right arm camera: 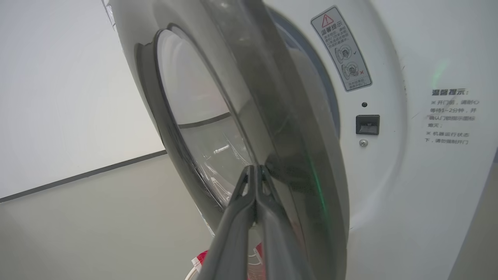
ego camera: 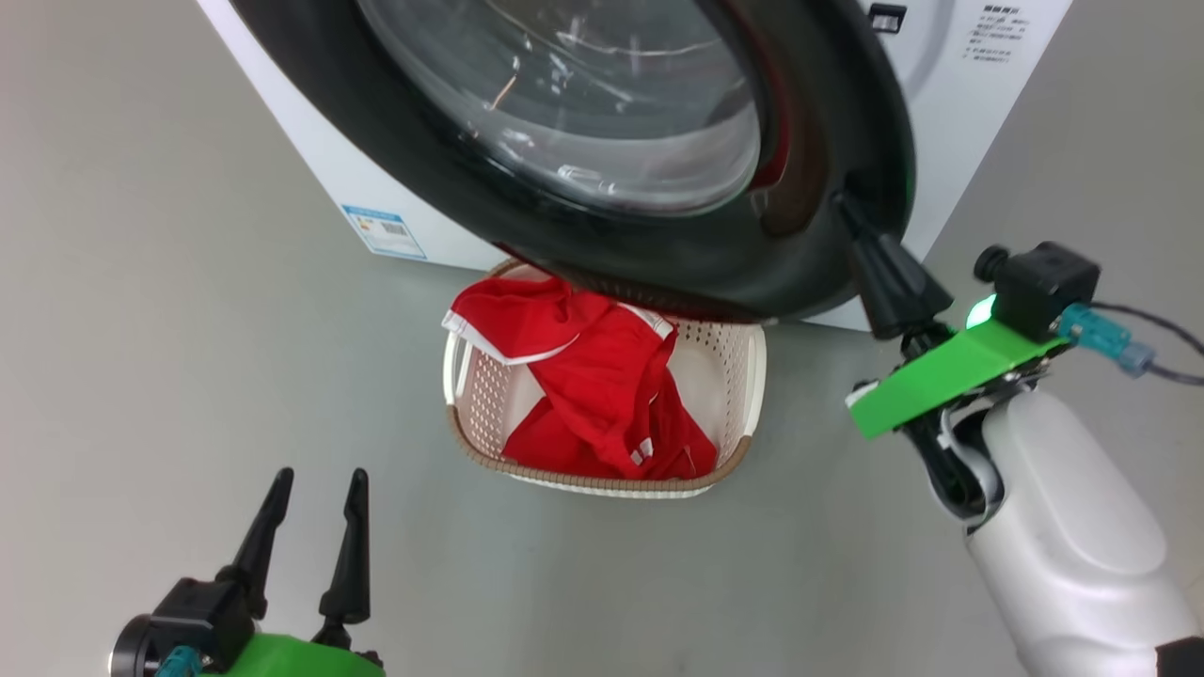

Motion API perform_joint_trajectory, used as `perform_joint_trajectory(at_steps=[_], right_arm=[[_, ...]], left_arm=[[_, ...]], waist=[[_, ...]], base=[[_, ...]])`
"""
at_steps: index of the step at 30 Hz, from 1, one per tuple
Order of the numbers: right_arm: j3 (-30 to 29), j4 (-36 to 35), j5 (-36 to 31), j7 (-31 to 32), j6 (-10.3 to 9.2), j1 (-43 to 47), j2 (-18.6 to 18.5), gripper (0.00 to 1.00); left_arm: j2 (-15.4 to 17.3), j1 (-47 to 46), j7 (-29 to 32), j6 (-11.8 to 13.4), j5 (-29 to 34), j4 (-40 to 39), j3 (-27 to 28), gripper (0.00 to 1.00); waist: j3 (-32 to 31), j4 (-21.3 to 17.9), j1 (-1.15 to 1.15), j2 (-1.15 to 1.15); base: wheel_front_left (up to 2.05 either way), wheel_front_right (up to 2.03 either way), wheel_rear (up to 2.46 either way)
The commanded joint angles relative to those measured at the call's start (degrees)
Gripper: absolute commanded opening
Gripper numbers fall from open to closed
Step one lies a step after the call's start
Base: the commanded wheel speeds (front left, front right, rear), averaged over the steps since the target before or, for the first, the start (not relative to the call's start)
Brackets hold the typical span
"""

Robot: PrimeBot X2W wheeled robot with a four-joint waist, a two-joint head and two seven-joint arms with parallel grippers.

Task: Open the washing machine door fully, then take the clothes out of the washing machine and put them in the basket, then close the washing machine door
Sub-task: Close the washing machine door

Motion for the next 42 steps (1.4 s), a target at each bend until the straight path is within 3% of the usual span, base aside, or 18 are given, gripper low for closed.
perform_joint_trajectory(at_steps=[1, 23, 42], right_arm=[[0.0, -1.2, -0.1, -0.7, 0.07, -1.5, 0.7, 0.0], [-10.0, 1.5, -4.3, -0.7, 0.07, -16.3, 0.6, 0.0], [-15.8, 1.3, -8.7, -0.7, 0.07, -21.0, 3.0, 0.0]], left_arm=[[0.6, -1.5, -0.5, -0.2, -0.3, -1.7, 1.7, 1.0], [0.3, -6.9, -0.5, -0.2, -1.6, -4.0, -1.6, 1.0], [0.3, -9.1, -0.5, -0.2, -2.8, -4.3, -2.1, 1.0]], waist=[[0.9, 0.3, 0.0, 0.0], [9.0, 3.5, 0.0, 0.0], [11.3, 3.9, 0.0, 0.0]], base=[[0.0, 0.0, 0.0], [0.0, 0.0, 0.0], [0.0, 0.0, 0.0]])
